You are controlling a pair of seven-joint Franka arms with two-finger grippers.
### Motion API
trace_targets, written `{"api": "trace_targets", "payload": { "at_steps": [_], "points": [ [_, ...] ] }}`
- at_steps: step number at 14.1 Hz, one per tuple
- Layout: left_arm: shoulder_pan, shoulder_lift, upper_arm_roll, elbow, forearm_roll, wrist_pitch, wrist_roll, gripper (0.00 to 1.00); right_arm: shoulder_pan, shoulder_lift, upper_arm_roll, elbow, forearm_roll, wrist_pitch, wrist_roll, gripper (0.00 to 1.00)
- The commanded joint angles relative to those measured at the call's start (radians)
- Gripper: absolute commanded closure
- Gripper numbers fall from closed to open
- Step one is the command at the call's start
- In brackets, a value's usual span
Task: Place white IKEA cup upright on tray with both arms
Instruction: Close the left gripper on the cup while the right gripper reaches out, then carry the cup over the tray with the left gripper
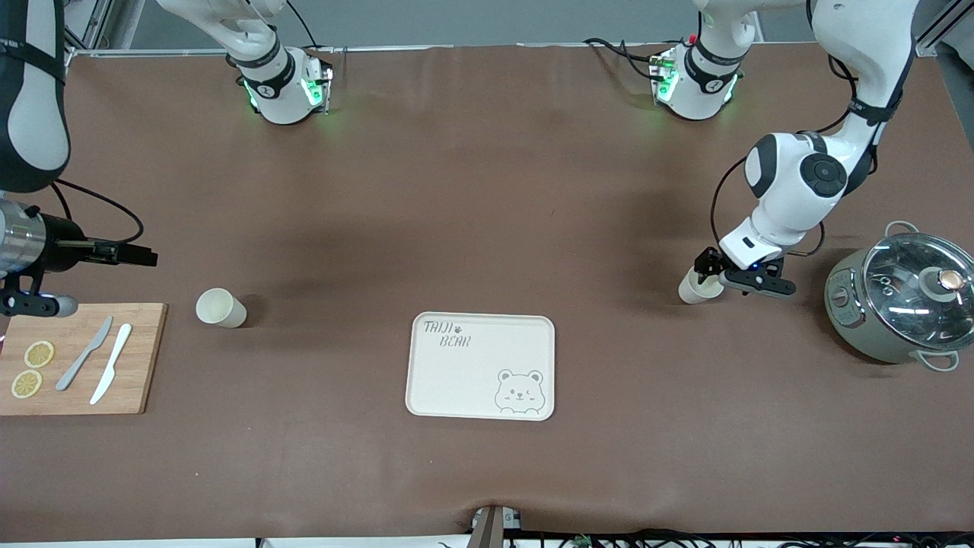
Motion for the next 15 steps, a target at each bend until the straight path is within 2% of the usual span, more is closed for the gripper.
{"api": "trace_targets", "payload": {
  "at_steps": [1,6,10,11,12,13,15],
  "points": [
    [0.001,0.009,-0.005,0.016,-0.005,0.012,0.006,0.00,-0.006,0.024,0.007,0.024,-0.005,0.000,0.016,0.00],
    [0.002,0.049,-0.005,0.054,0.003,0.012,0.009,0.00,-0.014,0.044,0.007,0.018,0.001,0.018,0.020,0.00],
    [0.001,0.065,-0.005,0.065,0.003,0.012,0.011,0.00,0.003,0.046,0.007,-0.002,0.001,0.037,0.111,0.00],
    [0.004,0.065,-0.007,0.064,0.001,0.012,0.009,0.11,0.003,0.046,0.007,-0.002,0.001,0.038,0.113,0.00],
    [0.005,0.062,-0.007,0.059,0.000,0.014,0.006,0.46,-0.001,0.048,0.007,-0.002,0.003,0.038,0.112,0.00],
    [0.007,0.060,-0.007,0.058,0.000,0.014,0.006,0.99,-0.004,0.049,0.007,-0.004,0.003,0.037,0.112,0.00],
    [0.007,0.062,-0.007,0.056,0.000,0.014,0.009,1.00,-0.006,0.055,0.009,-0.004,0.003,0.038,0.112,0.00]
  ]
}}
